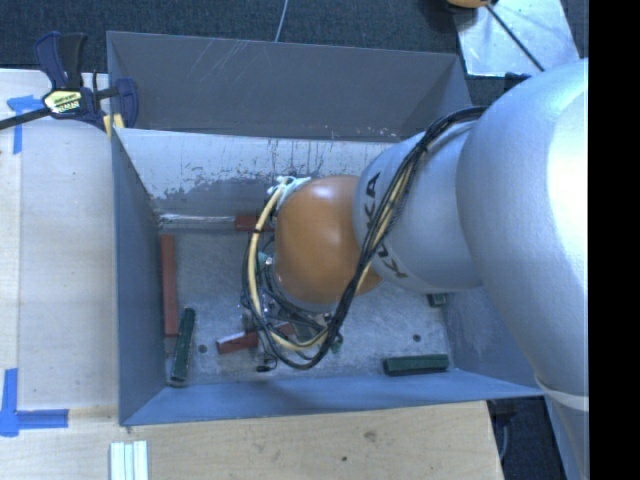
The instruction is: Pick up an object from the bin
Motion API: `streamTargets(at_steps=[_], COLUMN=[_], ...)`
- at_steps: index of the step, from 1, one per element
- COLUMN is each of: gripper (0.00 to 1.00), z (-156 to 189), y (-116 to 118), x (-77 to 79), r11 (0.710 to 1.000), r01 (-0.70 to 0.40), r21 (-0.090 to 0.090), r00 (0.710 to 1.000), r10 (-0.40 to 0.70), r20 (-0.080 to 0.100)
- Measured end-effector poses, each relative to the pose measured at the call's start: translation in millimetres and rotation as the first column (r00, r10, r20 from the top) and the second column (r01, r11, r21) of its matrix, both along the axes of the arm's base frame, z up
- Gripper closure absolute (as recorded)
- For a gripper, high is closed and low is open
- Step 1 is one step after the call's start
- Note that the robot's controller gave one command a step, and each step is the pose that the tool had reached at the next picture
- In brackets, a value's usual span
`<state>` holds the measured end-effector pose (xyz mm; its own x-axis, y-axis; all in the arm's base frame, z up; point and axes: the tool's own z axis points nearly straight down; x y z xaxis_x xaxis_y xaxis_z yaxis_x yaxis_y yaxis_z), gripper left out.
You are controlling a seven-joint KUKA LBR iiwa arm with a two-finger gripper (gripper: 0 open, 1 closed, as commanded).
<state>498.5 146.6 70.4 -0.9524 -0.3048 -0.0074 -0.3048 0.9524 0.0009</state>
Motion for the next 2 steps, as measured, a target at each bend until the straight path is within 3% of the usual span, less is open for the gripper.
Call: streamTargets(at_steps=[1, 2], gripper=[1.0, 1.0], z=[0, 162], y=[0, -13], x=[0.0, -6.1], r11=[1.0, 1.0], r01=[0.001, 0.0], r21=[0.0, -0.001], r00=[1.0, 1.0], r10=[-0.001, 0.0], r20=[0.0, 0.004])
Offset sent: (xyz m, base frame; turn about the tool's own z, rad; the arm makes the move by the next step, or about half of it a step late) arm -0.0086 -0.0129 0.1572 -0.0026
